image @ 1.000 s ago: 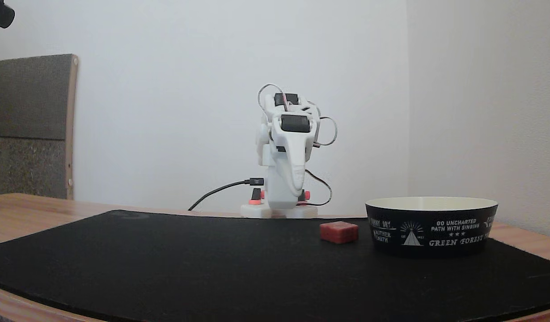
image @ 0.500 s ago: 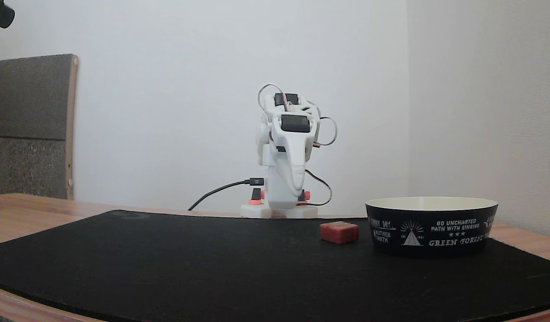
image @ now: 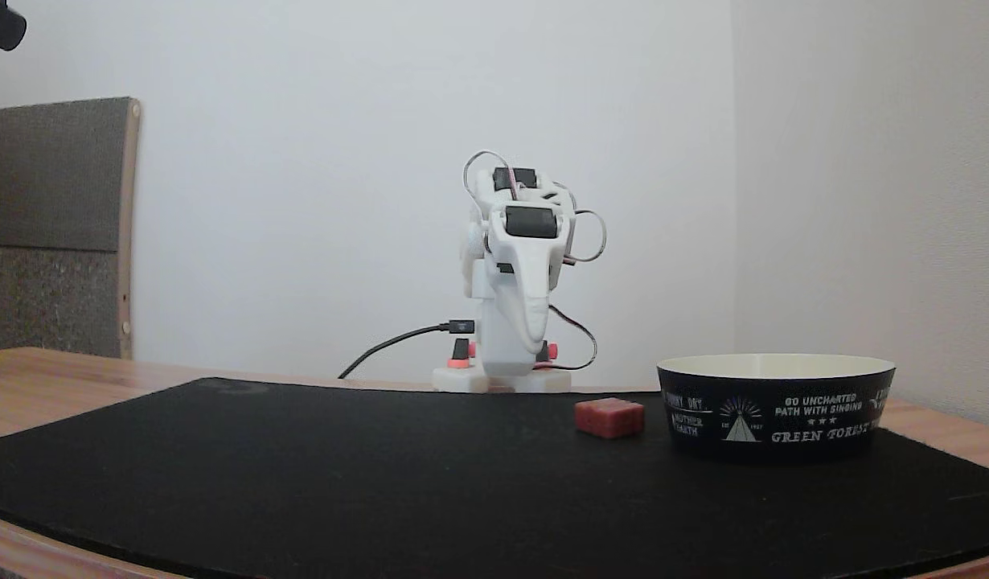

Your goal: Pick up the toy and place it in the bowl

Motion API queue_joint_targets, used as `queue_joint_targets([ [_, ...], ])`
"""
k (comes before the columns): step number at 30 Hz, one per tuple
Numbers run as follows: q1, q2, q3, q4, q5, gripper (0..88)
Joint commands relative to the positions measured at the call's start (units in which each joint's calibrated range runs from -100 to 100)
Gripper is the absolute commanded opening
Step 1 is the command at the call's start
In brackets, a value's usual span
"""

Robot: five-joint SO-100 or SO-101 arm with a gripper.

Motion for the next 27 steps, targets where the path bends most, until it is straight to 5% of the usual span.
queue_joint_targets([
  [1, 0.05, -0.67, 0.78, 0.37, -0.18, 16.1],
  [5, 0.05, -0.67, 0.78, 0.37, -0.23, 38.2],
  [7, 0.05, -0.67, 0.78, 0.37, -0.23, 41.7],
  [20, 2.39, 1.59, -1.92, 1.05, 1.38, 42.0],
  [24, 2.31, 15.59, -12.56, 1.05, 7.23, 42.0],
  [27, 2.31, 27.93, -19.41, 1.05, 7.33, 41.9],
])
